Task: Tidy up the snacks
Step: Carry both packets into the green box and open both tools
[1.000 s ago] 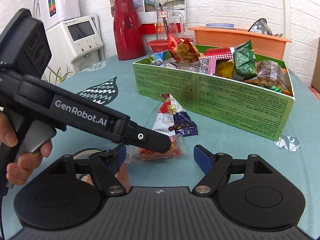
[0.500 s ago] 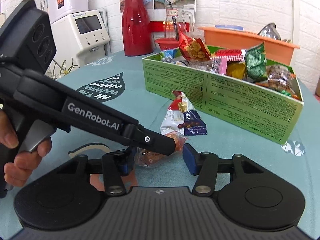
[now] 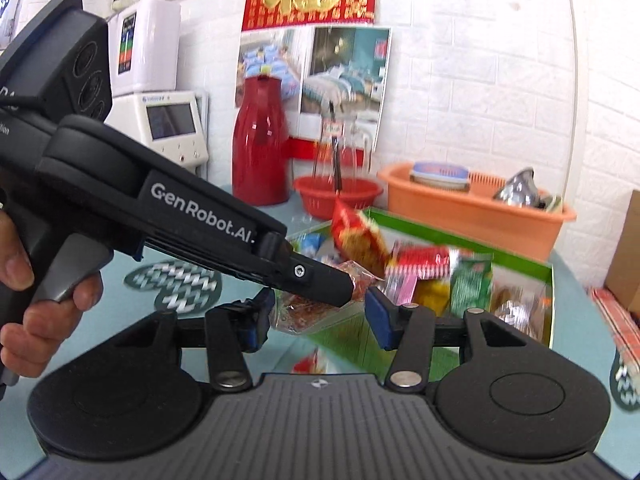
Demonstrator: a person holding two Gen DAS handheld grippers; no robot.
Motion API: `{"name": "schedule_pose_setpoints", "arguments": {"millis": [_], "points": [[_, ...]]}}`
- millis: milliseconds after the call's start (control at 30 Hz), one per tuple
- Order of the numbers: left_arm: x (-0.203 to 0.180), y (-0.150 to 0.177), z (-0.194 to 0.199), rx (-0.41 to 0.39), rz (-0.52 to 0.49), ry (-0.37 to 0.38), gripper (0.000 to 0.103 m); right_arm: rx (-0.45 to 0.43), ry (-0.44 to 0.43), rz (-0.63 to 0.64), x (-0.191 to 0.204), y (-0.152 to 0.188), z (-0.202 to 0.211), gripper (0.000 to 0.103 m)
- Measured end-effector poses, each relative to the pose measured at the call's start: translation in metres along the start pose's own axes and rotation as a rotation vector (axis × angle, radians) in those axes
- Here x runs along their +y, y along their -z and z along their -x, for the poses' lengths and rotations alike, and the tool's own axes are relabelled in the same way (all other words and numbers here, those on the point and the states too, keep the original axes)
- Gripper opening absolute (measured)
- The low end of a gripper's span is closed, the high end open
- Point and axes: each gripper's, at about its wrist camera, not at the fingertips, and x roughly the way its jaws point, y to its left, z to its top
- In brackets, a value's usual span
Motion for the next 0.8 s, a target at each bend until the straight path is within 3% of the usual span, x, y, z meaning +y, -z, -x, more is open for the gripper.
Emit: {"name": "schedule_pose_setpoints", "arguments": {"millis": [167,600,633,700,733,767,800], "points": [[0.012,-0.023,-0.021,-0.004,-0.007,-0.015,0.039,-0.01,-0.007,-0.033,-0.016,-0.012,-0.027,0.084],[0.063,-0.041,-0.061,-0.005,0.031,-0.036,0.042,0.032,-0.016,-0.086,-0.027,-0.01,-0.089,0.085],[0.065,-0.041,-0.062,-0.005,0.036,-0.034,0.045,0.033,-0.016,-0.084,-0.027,-0.009,-0.091,0.085],[0.067,-0.039,-0.062,-0.01,0.04,-0.036,0.069,0.027,-0.021,-0.07,-0.026,-0.007,-0.092,0.092],[0.067,-0.038,-0.061,-0.016,0.039,-0.04,0.091,0.016,-0.027,-0.055,-0.024,-0.005,-0.09,0.095],[0.067,-0.036,-0.059,-0.029,0.036,-0.046,0.103,0.005,-0.031,-0.035,-0.022,-0.004,-0.088,0.103],[0.066,-0.034,-0.055,-0.05,0.032,-0.059,0.103,-0.007,-0.028,-0.018,-0.019,-0.003,-0.085,0.103]]}}
